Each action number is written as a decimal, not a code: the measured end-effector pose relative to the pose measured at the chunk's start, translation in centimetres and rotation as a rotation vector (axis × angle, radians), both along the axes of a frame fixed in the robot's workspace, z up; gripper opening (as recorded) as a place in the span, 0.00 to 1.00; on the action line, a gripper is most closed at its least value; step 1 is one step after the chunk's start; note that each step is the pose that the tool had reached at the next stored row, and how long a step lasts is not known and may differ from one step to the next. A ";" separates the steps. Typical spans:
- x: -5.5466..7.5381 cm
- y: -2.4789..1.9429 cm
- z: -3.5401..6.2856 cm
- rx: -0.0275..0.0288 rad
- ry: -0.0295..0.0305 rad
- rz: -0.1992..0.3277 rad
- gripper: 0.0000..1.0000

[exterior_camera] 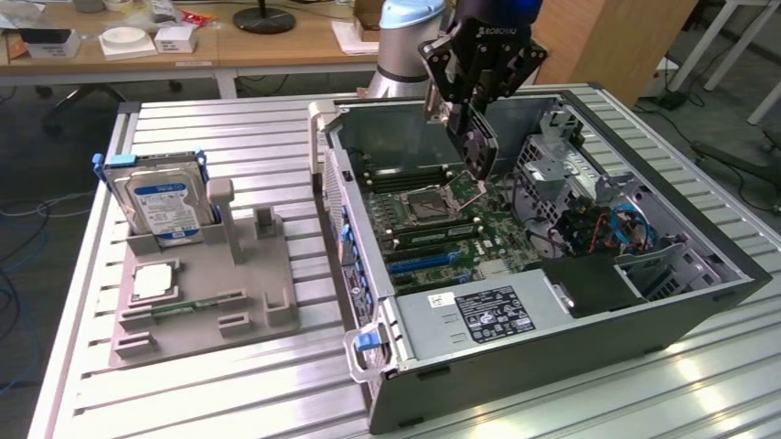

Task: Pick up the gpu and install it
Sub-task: 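Pick up the gpu and move the gpu toward the slot, then insert the gpu into the slot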

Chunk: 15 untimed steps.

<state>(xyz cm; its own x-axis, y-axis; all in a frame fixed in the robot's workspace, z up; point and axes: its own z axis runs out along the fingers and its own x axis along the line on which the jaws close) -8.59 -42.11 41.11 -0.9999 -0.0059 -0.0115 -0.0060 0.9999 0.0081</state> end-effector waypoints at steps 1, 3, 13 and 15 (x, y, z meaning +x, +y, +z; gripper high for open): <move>0.0 0.00 0.00 0.0000 0.0000 0.000 0.26; 0.0 0.00 0.00 -0.0001 0.0000 0.000 0.26; 0.0 0.00 0.00 0.0000 0.0000 0.023 0.26; 0.0 0.00 -0.01 0.0001 -0.0001 0.055 0.26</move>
<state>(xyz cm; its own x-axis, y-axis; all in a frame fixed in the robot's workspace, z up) -8.59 -42.10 41.10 -0.9981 -0.0607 -0.0116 -0.0608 0.9981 0.0081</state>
